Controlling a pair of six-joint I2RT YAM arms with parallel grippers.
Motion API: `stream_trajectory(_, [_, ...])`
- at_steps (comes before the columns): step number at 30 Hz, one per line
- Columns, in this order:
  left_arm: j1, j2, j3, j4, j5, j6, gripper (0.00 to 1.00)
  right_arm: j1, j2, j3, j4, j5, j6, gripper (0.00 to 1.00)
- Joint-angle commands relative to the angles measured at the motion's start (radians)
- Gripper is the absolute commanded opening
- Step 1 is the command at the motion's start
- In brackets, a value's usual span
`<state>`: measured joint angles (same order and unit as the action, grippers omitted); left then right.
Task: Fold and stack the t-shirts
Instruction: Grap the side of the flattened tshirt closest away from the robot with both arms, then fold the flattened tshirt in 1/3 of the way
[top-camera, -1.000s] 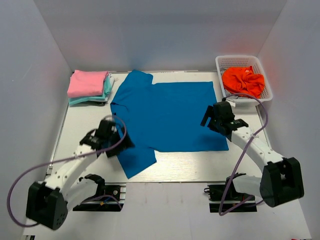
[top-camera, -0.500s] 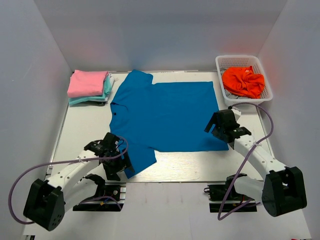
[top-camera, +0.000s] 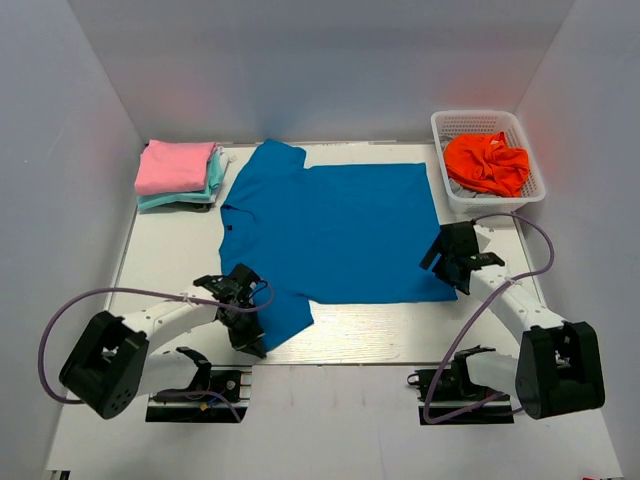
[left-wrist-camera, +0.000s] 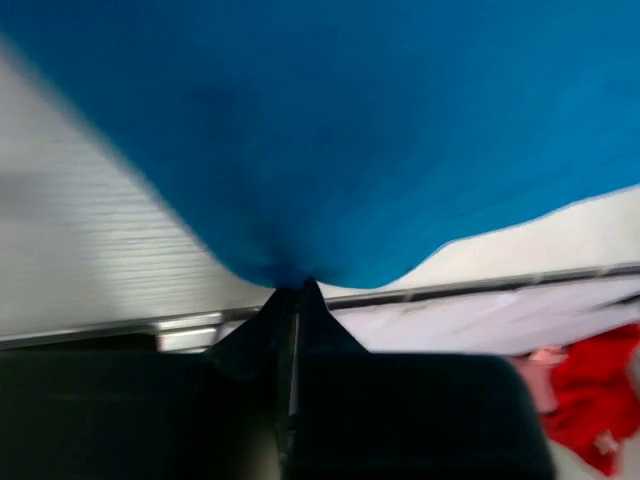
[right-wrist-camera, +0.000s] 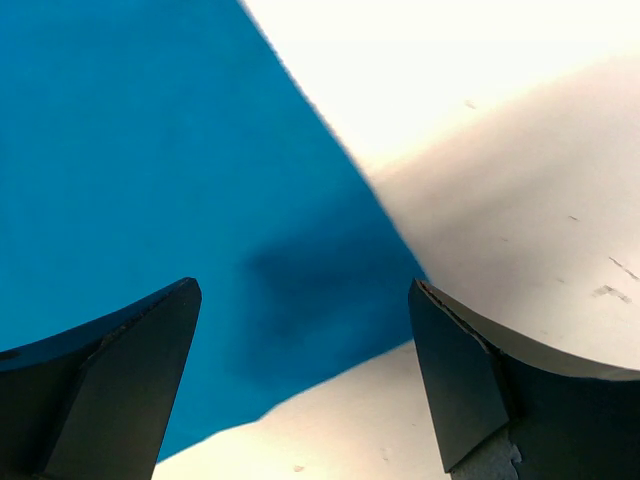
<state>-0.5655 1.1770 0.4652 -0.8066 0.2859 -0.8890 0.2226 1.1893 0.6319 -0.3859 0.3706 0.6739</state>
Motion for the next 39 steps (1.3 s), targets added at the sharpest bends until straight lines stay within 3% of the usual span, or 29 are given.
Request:
stream_trajectory(1, [-0.022,0.070,0.004,0.132,-0.077,0.012,0.05,-0.031,-0.048,-0.023,-0.071,0.033,0.003,0.90])
stream_trajectory(2, [-0.022,0.088,0.015,0.132,-0.077,0.021,0.00,-0.046,-0.057,-0.038,-0.088,0.030,0.001,0.90])
stream_trajectory(10, [-0.031,0.104,0.118,0.076,-0.134,0.053,0.00,-0.089,-0.077,-0.119,-0.048,-0.054,0.009,0.81])
stream_trajectory(13, [-0.031,0.084,0.127,0.058,-0.134,0.053,0.00,-0.095,-0.045,-0.127,0.001,-0.088,0.009,0.72])
stream_trajectory(18, [-0.031,0.044,0.136,0.058,-0.134,0.053,0.00,-0.092,-0.005,-0.144,0.065,-0.137,0.010,0.34])
stream_trajectory(20, [-0.031,0.012,0.154,0.078,-0.134,0.062,0.00,-0.095,0.010,-0.138,0.081,-0.133,0.010,0.33])
stream_trajectory(23, [-0.031,-0.007,0.200,0.066,-0.168,0.071,0.00,-0.097,0.015,-0.115,0.065,-0.133,-0.003,0.00])
stream_trajectory(32, [-0.013,0.048,0.386,0.066,-0.221,0.151,0.00,-0.088,-0.004,0.021,0.002,-0.188,-0.056,0.00])
stream_trajectory(39, [-0.004,0.134,0.581,0.041,-0.442,0.163,0.00,-0.091,0.113,0.196,-0.007,-0.194,-0.080,0.00])
